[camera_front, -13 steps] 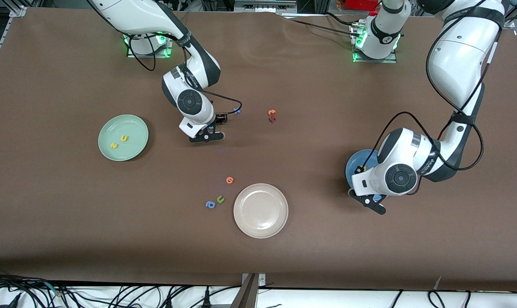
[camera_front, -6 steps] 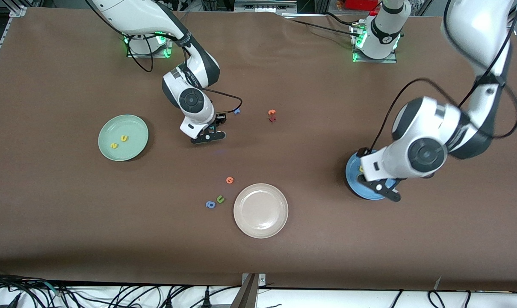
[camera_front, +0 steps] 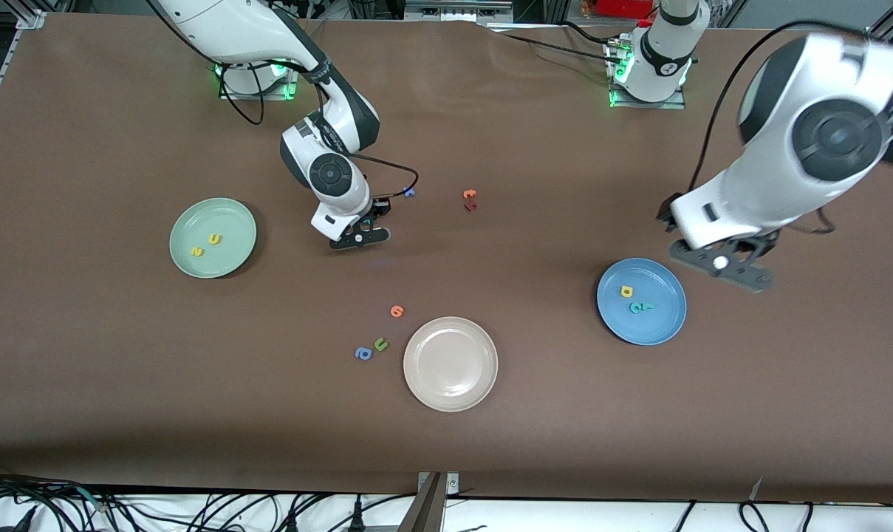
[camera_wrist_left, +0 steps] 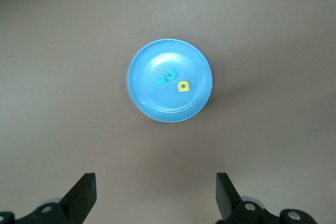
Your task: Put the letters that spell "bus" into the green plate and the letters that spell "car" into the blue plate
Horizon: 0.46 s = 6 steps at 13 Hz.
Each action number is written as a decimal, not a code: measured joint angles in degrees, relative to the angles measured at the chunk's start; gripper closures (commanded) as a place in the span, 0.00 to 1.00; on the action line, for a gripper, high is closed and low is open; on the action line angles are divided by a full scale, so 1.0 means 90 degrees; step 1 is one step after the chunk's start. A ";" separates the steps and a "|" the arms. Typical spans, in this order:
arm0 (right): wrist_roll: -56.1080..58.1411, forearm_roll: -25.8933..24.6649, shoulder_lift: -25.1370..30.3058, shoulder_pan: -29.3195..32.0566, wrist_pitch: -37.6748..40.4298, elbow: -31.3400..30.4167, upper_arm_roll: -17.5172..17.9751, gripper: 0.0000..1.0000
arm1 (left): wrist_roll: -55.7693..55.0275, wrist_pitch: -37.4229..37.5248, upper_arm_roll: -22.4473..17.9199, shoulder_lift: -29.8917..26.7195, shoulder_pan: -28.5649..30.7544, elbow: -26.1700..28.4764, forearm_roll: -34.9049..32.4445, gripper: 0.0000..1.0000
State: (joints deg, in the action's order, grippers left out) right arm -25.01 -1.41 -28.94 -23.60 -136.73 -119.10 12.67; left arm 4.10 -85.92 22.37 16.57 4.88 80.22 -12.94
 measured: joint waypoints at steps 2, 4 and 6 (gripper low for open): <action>0.0000 -0.0001 0.0004 0.0000 0.0008 -0.0001 0.0000 0.91 | 0.0010 0.0119 -0.1052 -0.0473 -0.0504 0.0019 0.0603 0.00; 0.0000 -0.0001 0.0004 0.0000 0.0008 -0.0001 0.0000 0.95 | 0.0018 -0.0156 -0.1761 -0.0872 -0.0751 0.0339 0.0992 0.00; -0.0009 -0.0001 0.0011 0.0002 0.0023 0.0003 -0.0012 0.95 | 0.0020 -0.0988 -0.2024 -0.1315 -0.0840 0.0954 0.1088 0.00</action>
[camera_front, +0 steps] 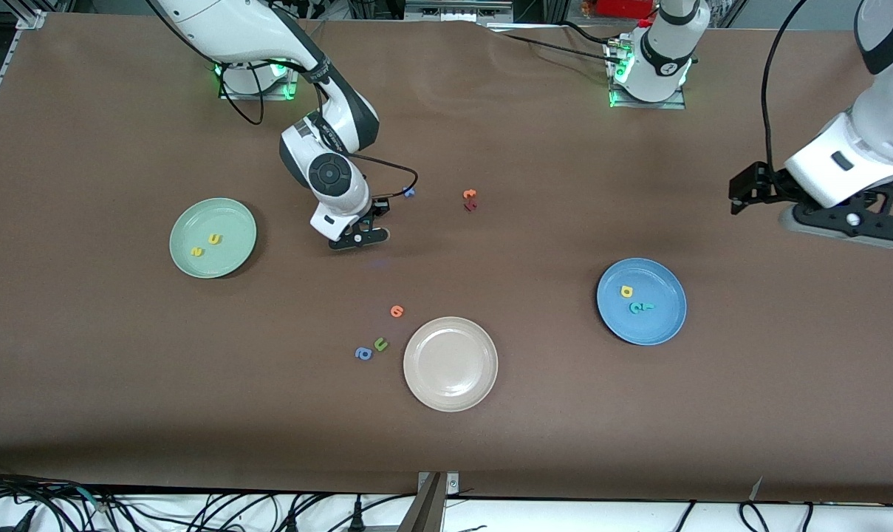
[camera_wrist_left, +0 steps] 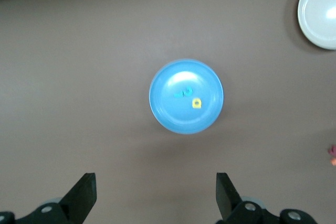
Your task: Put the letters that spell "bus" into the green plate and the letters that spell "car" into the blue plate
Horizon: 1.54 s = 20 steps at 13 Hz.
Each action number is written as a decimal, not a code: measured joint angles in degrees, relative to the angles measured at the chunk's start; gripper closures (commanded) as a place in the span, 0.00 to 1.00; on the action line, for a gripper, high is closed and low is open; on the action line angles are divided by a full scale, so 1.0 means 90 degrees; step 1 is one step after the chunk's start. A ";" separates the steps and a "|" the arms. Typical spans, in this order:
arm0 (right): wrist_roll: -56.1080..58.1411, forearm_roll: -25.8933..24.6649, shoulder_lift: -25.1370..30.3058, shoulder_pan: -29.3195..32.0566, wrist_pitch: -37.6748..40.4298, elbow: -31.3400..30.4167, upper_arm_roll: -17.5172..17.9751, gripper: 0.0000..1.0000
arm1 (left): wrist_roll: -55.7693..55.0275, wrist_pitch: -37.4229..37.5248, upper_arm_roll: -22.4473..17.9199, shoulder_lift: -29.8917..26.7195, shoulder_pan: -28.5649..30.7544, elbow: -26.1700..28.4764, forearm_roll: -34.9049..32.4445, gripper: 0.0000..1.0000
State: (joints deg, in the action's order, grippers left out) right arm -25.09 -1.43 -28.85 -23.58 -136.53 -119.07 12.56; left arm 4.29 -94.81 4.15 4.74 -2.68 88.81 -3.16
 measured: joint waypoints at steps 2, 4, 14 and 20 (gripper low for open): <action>-0.0020 0.0000 0.0111 0.0003 0.0282 0.0096 -0.0209 0.95 | -0.0084 -0.0138 -0.0020 -0.0445 -0.0016 0.0401 0.0430 0.00; 0.0004 -0.0001 0.0465 0.0022 0.1083 0.0343 -0.0628 0.94 | -0.0404 0.0080 -0.0043 -0.0644 0.0072 0.0549 0.0622 0.00; 0.2525 -0.0002 0.1137 0.0108 0.1812 -0.0485 -0.3176 0.92 | -0.0456 0.0552 0.0081 -0.0671 0.0226 0.0584 0.0571 0.00; 0.2621 -0.0002 0.1023 0.0101 0.1272 -0.0918 -0.3226 0.07 | -0.0456 0.0553 0.0037 -0.0671 0.0303 0.0578 0.0561 0.00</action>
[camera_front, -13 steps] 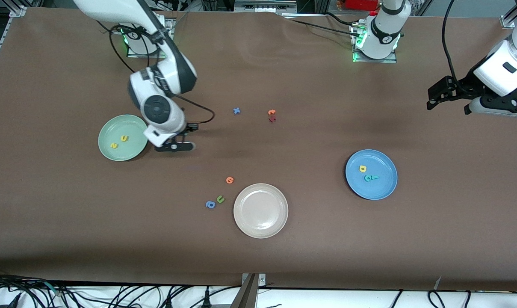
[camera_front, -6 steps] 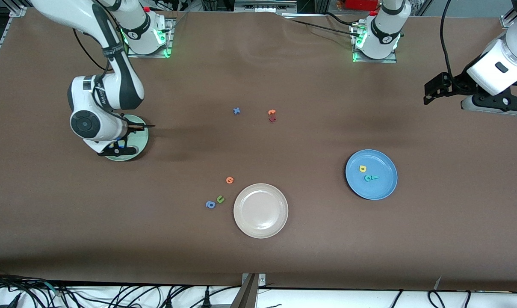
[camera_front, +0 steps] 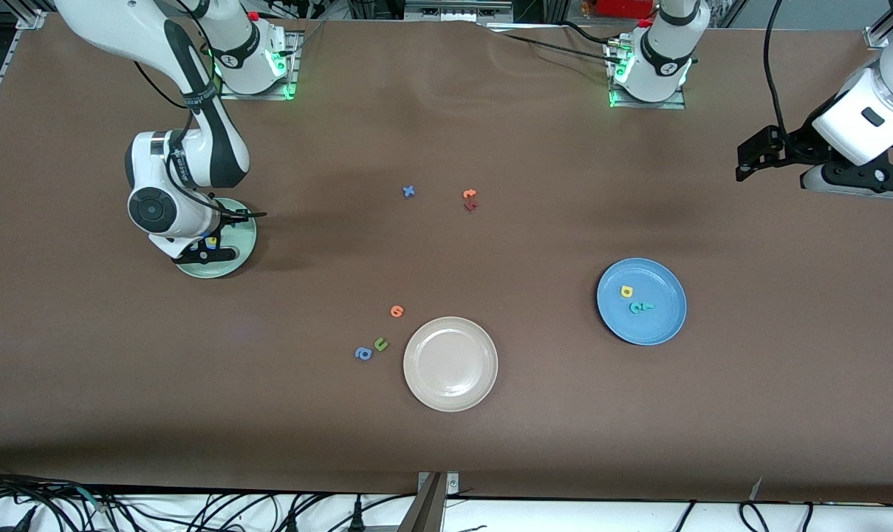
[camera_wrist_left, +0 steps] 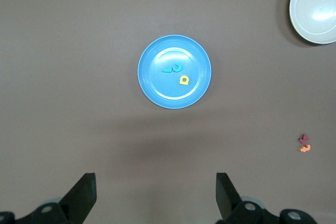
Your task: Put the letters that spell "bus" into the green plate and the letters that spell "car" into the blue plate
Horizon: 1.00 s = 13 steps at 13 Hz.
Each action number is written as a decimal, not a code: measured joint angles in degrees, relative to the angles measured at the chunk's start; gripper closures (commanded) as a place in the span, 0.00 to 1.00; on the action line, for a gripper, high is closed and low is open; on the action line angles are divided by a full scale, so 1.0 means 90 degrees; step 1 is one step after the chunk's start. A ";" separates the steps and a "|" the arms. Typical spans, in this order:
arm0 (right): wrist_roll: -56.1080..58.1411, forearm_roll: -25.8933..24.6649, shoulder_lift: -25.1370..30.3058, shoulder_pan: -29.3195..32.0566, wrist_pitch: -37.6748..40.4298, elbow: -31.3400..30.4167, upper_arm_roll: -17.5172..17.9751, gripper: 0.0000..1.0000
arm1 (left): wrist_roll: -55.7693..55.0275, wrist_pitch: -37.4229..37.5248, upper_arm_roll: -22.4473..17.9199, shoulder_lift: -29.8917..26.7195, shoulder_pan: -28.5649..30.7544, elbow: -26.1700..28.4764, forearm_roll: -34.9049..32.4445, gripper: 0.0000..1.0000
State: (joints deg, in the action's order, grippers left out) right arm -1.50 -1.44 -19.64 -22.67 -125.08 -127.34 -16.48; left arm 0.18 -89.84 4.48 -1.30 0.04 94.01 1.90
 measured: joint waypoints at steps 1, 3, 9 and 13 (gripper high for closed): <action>0.0000 0.0000 0.0001 0.0000 -0.0003 0.0007 0.0000 0.02 | 0.0000 0.0000 0.0001 0.0000 -0.0001 -0.0015 0.0000 0.00; 0.0000 0.0000 0.0024 0.0000 -0.0005 0.0088 0.0000 0.02 | 0.0000 0.0000 0.0002 0.0000 -0.0002 -0.0065 0.0000 0.00; -0.0001 0.0002 0.0434 0.0000 0.2056 0.2120 -0.0004 0.01 | 0.0000 -0.0001 0.0010 0.0021 -0.0011 -0.0127 0.0000 0.00; -0.0002 0.0003 0.0522 -0.0002 0.3560 0.3780 -0.0007 0.01 | 0.0000 -0.0001 0.0010 0.0030 -0.0011 -0.0128 0.0000 0.00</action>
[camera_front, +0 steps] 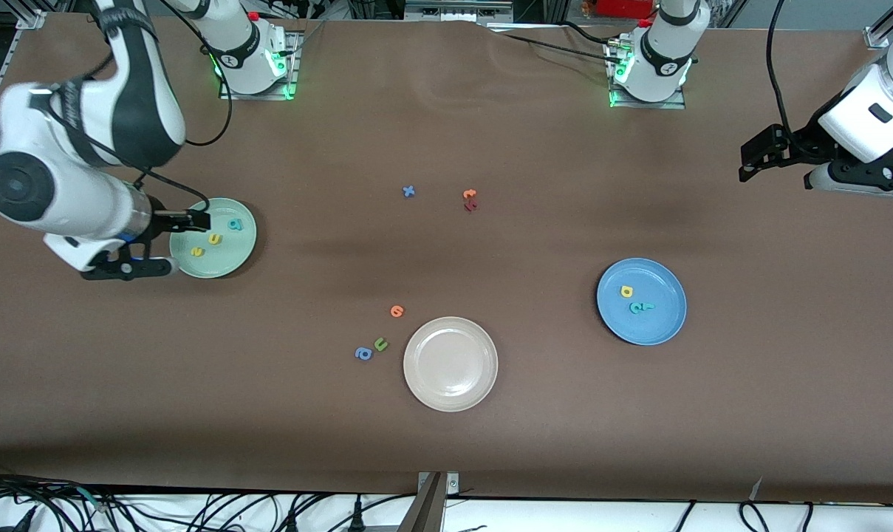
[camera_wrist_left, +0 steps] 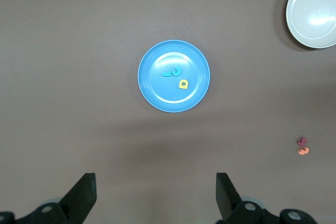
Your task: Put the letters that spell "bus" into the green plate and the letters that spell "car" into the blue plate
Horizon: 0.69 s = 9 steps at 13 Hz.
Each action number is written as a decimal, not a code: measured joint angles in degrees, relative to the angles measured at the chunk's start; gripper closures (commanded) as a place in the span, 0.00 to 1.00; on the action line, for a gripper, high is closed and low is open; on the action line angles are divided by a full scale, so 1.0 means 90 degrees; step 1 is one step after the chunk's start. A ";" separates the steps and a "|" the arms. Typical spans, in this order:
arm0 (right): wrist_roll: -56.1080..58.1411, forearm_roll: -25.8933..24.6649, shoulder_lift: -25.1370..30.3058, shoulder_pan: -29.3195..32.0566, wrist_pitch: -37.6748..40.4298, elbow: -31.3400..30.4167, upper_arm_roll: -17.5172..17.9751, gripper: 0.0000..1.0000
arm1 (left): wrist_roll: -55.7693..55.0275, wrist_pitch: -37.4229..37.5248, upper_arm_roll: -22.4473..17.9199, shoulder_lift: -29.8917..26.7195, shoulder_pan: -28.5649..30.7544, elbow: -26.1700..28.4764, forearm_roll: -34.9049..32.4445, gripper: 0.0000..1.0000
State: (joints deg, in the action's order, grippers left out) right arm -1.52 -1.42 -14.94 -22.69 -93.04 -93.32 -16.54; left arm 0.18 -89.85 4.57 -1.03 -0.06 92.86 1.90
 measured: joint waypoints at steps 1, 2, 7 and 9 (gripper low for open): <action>-0.0001 0.0000 0.0027 0.0000 0.0263 0.0306 -0.0003 0.01 | 0.0000 0.0000 0.0000 0.0002 0.0000 -0.0001 0.0000 0.00; -0.0004 0.0000 0.0083 0.0000 0.0418 0.0527 -0.0012 0.01 | 0.0000 0.0000 0.0000 0.0003 0.0000 -0.0003 0.0000 0.00; -0.0001 0.0016 0.0275 0.0137 0.0525 0.0937 -0.0179 0.01 | 0.0000 -0.0036 0.0000 0.0015 0.0001 -0.0004 0.0000 0.00; -0.0008 0.0016 0.0283 0.0756 0.0636 0.1123 0.0423 0.01 | 0.0000 -0.0121 0.0000 0.0044 0.0002 -0.0003 0.0000 0.00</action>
State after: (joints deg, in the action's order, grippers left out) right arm -1.59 -1.27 -12.39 -15.89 -87.32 -83.21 -12.73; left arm 0.18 -90.94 4.57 -0.64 -0.04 92.83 1.90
